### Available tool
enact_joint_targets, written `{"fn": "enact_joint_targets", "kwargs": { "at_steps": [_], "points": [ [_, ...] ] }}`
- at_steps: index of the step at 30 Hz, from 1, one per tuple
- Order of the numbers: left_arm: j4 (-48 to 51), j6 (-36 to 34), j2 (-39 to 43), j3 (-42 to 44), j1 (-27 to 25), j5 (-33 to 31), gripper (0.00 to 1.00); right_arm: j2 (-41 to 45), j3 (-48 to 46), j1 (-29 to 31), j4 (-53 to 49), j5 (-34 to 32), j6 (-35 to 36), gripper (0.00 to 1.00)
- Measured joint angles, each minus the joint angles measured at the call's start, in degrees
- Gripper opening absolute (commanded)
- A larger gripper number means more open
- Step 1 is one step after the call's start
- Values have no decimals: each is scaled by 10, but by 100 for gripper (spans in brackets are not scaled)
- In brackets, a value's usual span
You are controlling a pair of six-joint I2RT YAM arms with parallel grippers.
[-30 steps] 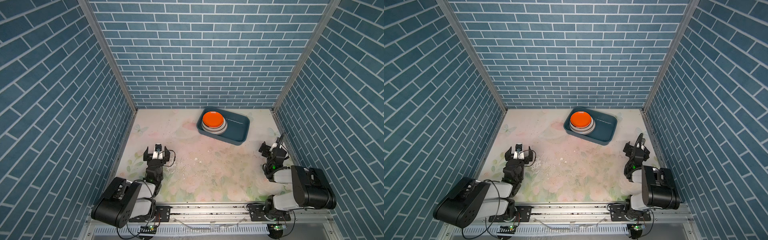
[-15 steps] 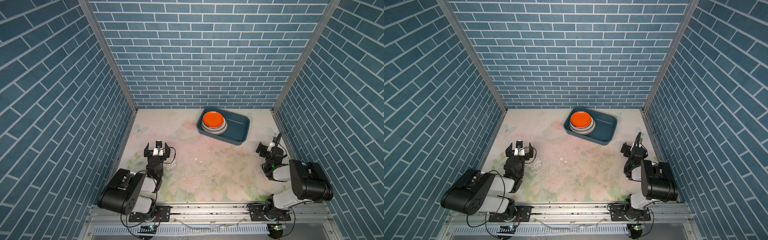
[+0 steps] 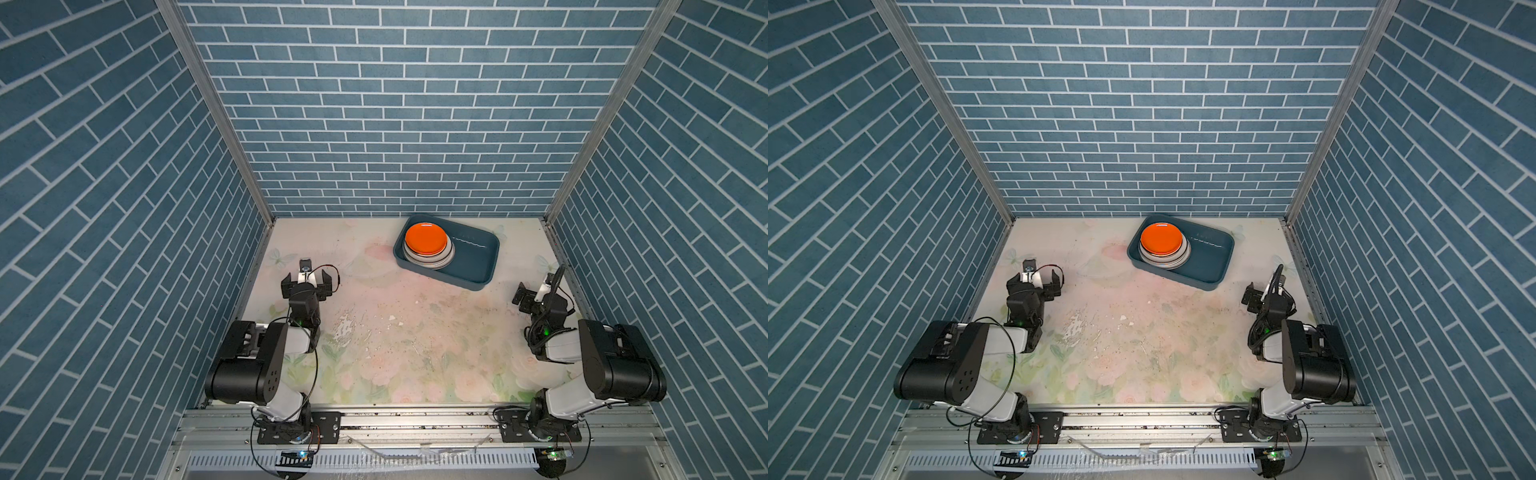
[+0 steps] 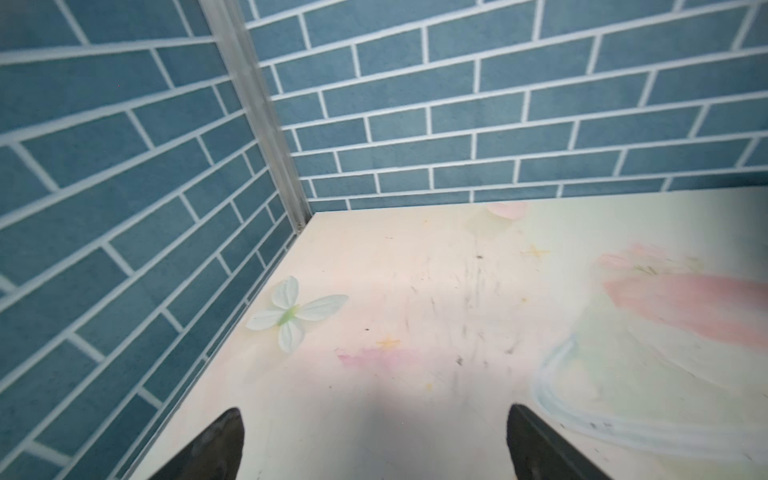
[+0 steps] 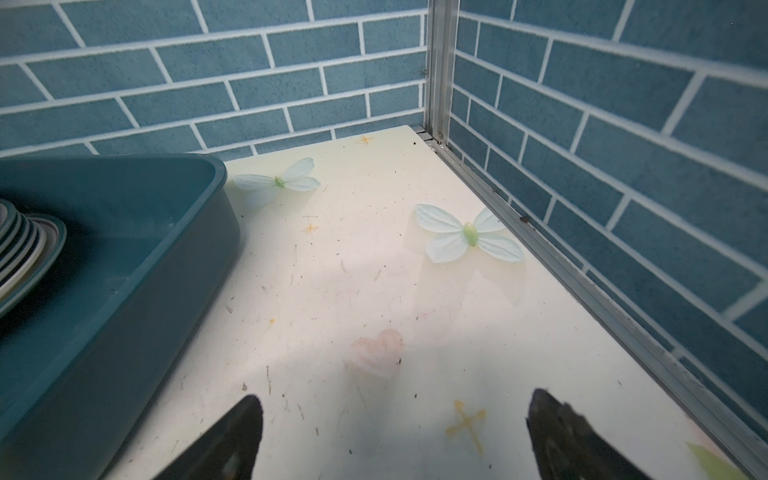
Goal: Place the plates into the plastic bin on the countertop
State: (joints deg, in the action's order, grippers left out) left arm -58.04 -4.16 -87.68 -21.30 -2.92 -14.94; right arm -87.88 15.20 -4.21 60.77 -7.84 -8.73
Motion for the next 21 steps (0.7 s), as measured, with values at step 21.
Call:
{"fn": "enact_joint_targets", "kwargs": {
  "at_steps": [21],
  "points": [
    [55, 23, 0, 1, 2, 24, 100, -1, 67, 0, -110, 104, 32, 99]
  ]
}}
